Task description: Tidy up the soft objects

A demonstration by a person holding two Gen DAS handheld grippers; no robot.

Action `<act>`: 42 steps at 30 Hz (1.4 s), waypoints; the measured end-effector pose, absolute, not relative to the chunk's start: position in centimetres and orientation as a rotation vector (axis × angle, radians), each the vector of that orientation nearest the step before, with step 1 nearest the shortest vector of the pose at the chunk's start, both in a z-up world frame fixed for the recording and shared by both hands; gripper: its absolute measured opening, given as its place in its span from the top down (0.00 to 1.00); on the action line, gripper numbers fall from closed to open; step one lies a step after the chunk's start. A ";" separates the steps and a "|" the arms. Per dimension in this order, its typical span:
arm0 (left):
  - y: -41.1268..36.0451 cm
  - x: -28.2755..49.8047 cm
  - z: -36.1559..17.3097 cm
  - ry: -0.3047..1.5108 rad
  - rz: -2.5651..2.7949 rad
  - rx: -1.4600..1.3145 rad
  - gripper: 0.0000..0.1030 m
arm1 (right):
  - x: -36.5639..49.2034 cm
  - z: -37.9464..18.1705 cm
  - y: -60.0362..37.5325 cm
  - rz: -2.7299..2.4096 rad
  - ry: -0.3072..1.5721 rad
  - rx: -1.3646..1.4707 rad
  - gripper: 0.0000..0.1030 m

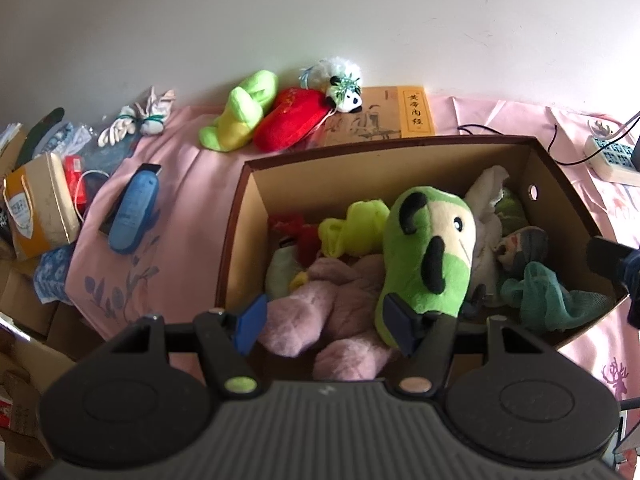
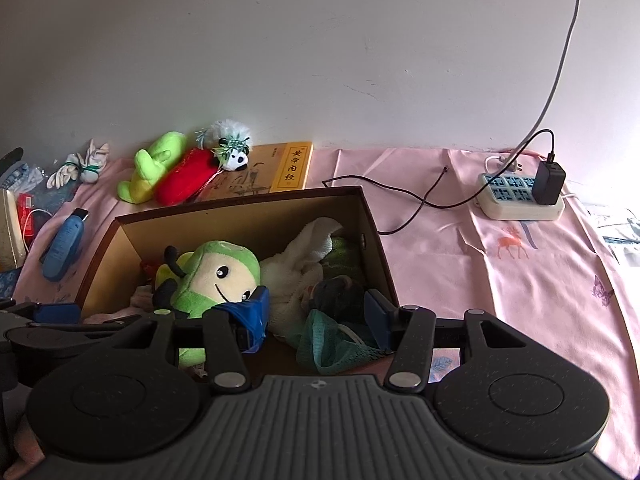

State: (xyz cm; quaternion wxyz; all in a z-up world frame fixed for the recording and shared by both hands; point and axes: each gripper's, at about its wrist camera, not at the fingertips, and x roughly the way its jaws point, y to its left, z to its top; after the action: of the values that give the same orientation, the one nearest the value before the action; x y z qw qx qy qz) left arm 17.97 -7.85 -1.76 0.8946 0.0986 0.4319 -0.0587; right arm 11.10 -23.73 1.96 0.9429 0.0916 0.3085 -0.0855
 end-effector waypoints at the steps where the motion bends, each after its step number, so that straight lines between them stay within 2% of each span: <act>1: -7.8 18.0 -1.8 0.897 -0.122 0.201 0.36 | 11.1 2.0 -23.8 -0.175 0.628 0.189 0.64; 22: -7.8 16.7 0.1 0.789 -0.136 0.185 0.36 | 9.9 2.2 -23.9 -0.105 0.567 0.256 0.64; 42: -7.8 16.8 -0.1 0.802 -0.221 0.126 0.38 | 9.8 1.8 -24.1 -0.098 0.565 0.265 0.64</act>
State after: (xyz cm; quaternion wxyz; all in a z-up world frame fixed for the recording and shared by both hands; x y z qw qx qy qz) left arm 16.81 -7.78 -0.07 0.9129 0.0611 0.3891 -0.1071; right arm 9.76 -24.06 1.81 0.9505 0.1305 0.2777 -0.0482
